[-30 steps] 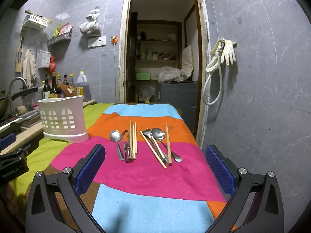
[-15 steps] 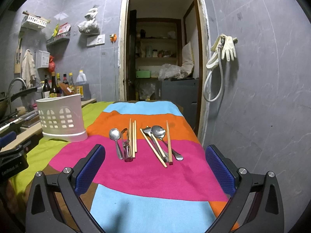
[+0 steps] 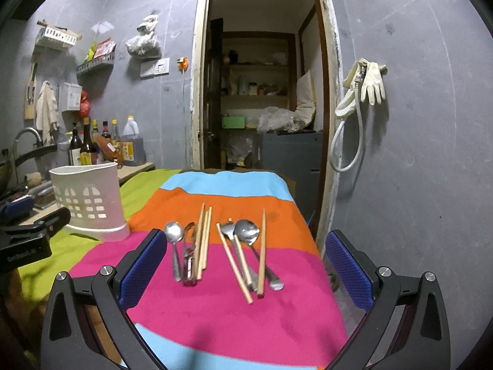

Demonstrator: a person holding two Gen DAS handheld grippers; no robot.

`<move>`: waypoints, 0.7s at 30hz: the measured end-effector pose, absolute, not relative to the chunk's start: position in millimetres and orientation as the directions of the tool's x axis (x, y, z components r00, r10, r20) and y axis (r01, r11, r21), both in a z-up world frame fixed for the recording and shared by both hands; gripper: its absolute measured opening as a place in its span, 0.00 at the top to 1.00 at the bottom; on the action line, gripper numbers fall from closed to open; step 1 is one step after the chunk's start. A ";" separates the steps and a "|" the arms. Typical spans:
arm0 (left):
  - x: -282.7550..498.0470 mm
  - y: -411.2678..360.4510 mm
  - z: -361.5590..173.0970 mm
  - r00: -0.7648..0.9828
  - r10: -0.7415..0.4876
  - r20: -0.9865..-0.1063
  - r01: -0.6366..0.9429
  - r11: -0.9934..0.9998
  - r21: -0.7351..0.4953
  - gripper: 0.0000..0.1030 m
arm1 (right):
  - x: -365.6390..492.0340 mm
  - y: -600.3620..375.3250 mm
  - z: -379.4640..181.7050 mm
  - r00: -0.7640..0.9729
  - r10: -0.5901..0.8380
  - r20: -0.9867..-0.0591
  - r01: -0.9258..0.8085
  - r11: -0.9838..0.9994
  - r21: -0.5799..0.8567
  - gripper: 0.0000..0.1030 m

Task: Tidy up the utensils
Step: 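Reach the right tool to the utensils and grasp a wooden chopstick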

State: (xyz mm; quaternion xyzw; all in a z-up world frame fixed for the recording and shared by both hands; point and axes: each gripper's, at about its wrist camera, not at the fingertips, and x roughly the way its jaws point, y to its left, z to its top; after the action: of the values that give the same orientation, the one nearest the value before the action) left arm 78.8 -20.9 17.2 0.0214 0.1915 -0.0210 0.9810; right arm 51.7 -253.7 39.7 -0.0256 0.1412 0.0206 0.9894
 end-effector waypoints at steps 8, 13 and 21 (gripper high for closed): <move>121.3 -49.5 23.7 0.892 -0.137 -0.430 0.162 0.986 0.023 0.06 | 100.1 -283.8 41.7 0.917 -0.011 -0.399 -0.004 0.999 -0.037 0.00; 151.7 -64.4 23.3 0.861 -0.162 -0.481 0.202 0.979 0.032 0.06 | 128.0 -300.1 43.6 0.891 -0.009 -0.455 0.002 1.000 -0.015 0.00; 186.9 -71.4 13.7 0.810 -0.206 -0.550 0.236 0.972 -0.016 0.07 | 172.4 -314.8 38.0 0.839 0.104 -0.534 -0.066 0.994 0.089 0.01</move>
State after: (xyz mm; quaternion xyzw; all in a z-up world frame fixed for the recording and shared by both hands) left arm 186.9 -71.4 13.7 0.0266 0.2857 -0.1164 0.9509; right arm 172.4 -314.8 38.0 0.0334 0.2804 0.0443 0.9583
